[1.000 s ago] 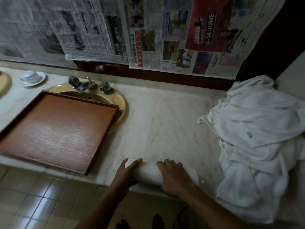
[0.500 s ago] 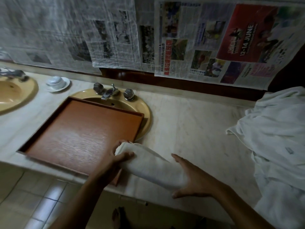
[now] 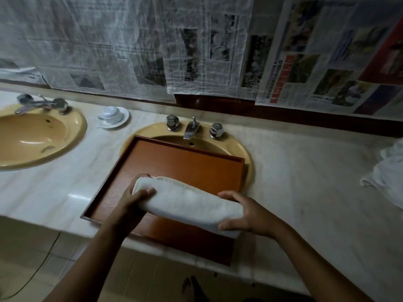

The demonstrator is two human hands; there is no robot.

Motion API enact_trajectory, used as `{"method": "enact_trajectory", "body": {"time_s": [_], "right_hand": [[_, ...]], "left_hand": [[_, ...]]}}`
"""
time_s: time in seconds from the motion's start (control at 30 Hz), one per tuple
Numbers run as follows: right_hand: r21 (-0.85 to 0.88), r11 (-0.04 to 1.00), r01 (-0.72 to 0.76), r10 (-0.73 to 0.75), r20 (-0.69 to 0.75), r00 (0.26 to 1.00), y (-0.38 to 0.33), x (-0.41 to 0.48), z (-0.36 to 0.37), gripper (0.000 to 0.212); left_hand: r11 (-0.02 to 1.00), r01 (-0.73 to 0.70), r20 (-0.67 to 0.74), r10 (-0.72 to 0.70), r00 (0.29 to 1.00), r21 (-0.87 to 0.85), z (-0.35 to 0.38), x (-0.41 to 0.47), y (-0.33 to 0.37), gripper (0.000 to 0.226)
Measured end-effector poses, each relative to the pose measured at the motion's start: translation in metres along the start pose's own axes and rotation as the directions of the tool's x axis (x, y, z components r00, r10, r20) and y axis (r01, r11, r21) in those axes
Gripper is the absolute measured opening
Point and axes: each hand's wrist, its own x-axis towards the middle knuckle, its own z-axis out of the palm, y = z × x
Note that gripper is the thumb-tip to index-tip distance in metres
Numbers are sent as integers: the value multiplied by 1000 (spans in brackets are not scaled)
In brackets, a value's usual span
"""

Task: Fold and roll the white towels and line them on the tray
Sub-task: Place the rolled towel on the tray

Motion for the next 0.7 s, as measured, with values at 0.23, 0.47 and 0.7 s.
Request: {"method": "enact_trajectory", "body": {"time_s": [0.23,0.47,0.7], "right_hand": [[754,635,-171,314,-49,948,-8,24,64,115],[931,347,111,365,-243,899,-21,39,70,61],[769,633,88,494,-488,719,-4,65,31,47]], "left_hand": [[968,30,-57,-46,997,-247,-43,11,-20,33],[975,67,-57,-81,995,-210,-49,24,-43,80],[916,152,-263,-54,963,370,-11,6,-47,53]]}}
